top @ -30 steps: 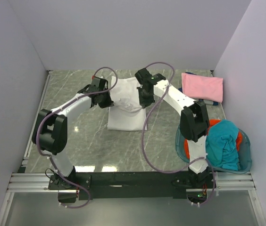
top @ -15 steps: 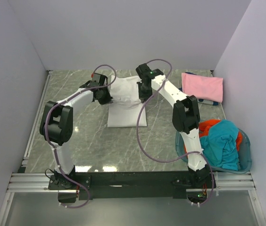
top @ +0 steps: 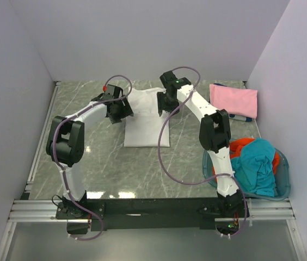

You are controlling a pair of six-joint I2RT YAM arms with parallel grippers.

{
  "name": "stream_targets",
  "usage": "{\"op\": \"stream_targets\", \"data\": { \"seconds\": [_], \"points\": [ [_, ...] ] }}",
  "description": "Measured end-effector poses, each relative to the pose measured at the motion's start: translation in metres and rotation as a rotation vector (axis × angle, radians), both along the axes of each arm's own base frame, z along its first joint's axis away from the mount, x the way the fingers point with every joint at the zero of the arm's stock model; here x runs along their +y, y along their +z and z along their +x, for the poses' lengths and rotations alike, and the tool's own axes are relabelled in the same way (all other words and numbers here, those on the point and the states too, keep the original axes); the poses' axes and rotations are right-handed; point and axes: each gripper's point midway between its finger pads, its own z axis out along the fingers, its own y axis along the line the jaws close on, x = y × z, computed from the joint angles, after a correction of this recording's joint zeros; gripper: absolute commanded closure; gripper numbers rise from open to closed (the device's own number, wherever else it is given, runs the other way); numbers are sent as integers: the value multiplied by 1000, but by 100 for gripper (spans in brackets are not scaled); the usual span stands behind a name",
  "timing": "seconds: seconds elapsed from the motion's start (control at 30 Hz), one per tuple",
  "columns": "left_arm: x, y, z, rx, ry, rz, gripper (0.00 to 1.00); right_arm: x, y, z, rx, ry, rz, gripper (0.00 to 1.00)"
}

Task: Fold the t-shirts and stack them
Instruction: Fold the tshirt

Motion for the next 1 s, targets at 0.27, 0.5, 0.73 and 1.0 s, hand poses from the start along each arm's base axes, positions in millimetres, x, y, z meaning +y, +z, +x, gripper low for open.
{"op": "stream_targets", "data": {
  "seconds": [0.27, 0.5, 0.73, 1.0],
  "points": [
    [2, 4, -40, -20, -74, -38, 29, -24, -6, -42, 83, -2, 21, 38],
    [6, -12, -88, 30, -112, -76, 31, -29, -5, -95, 153, 27, 100, 43],
    [10, -23, -115, 63, -121, -94, 32, -27, -27, -126, 239, 29, 153, 50],
    [11, -25, -120, 55, -118, -101, 35, -23, -39, -139, 280, 35, 183, 54]
  ]
}}
